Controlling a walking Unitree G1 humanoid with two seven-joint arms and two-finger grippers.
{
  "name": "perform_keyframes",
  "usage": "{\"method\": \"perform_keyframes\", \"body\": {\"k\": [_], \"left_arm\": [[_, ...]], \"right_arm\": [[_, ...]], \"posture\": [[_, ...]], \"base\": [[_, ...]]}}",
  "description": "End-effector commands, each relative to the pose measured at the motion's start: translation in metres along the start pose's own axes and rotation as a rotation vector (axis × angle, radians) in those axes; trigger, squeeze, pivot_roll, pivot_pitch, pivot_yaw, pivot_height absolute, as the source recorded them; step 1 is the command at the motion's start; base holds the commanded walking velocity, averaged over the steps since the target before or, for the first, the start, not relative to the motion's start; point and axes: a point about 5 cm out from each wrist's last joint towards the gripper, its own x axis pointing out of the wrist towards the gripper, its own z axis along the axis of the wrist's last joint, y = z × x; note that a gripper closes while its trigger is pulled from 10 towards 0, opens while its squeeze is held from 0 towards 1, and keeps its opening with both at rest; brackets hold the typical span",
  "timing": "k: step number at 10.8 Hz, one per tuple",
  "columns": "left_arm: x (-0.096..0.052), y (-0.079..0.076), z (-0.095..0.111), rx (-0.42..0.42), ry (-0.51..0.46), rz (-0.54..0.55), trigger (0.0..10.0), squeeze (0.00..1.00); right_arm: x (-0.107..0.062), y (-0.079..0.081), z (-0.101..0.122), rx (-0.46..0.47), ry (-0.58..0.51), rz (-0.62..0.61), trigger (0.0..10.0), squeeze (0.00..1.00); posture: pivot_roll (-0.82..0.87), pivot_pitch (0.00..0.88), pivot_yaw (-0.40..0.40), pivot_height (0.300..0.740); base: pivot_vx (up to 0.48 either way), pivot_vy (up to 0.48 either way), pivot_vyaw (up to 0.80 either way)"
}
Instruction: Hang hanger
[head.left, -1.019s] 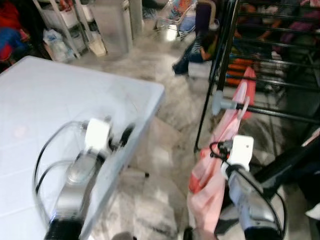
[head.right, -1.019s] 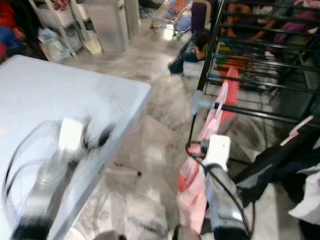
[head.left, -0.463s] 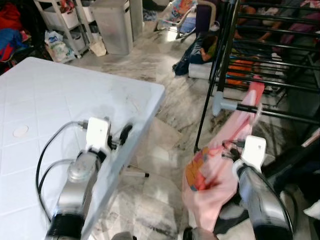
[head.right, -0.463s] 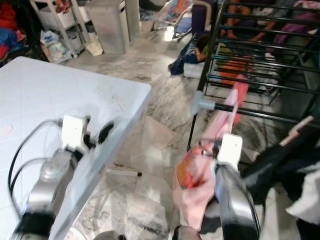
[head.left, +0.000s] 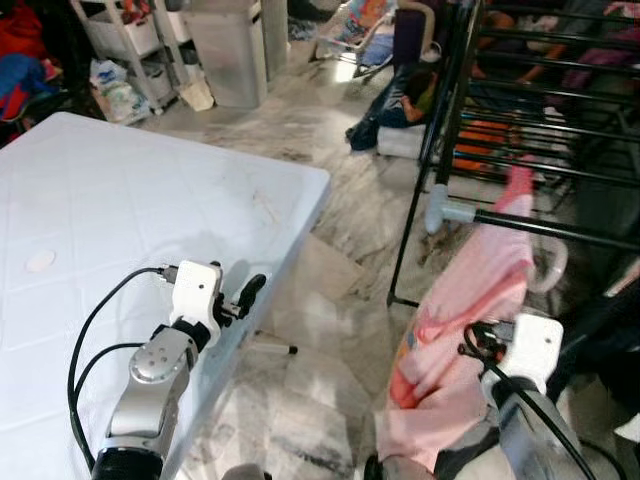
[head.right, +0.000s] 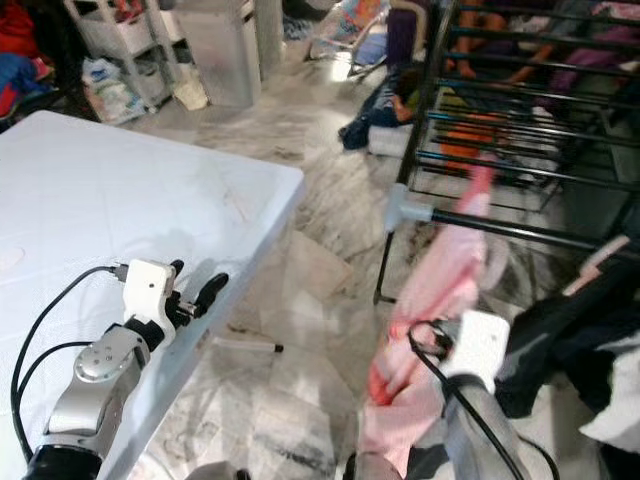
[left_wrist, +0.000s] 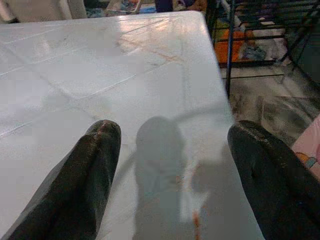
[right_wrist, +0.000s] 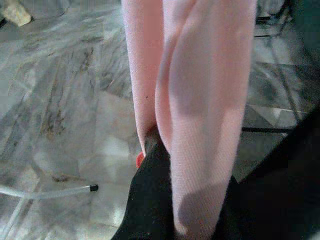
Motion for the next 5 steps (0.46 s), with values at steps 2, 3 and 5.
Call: {"method": "perform_keyframes", "body": {"k": [2,3,5], "left_arm": [[0.001,0.001,-0.002,0.011,0.015,-0.006,10.0,0.0],[0.002,0.003,-0.001,0.016,0.016,-0.005,10.0,0.0],[0.002,0.005,-0.001,0.022,0.018,-0.004,10.0,0.0]], "right_arm": [[-0.009,-0.008,-0.027,0.0,0.19,-0.055,10.0,0.0],[-0.01,-0.006,-0.034,0.002,0.235,-0.022,10.0,0.0],[-0.012,-0.002,-0.05,-0.021,0.372,0.032,10.0,0.0]], "posture": [[-0.05,0.0,0.063,0.74],[-0.05,0.0,0.069,0.74],[-0.04,0.0,0.074,0.74]], "base": [[0.0,0.0,0.0],[0.0,0.0,0.0],[0.0,0.0,0.0]]}}
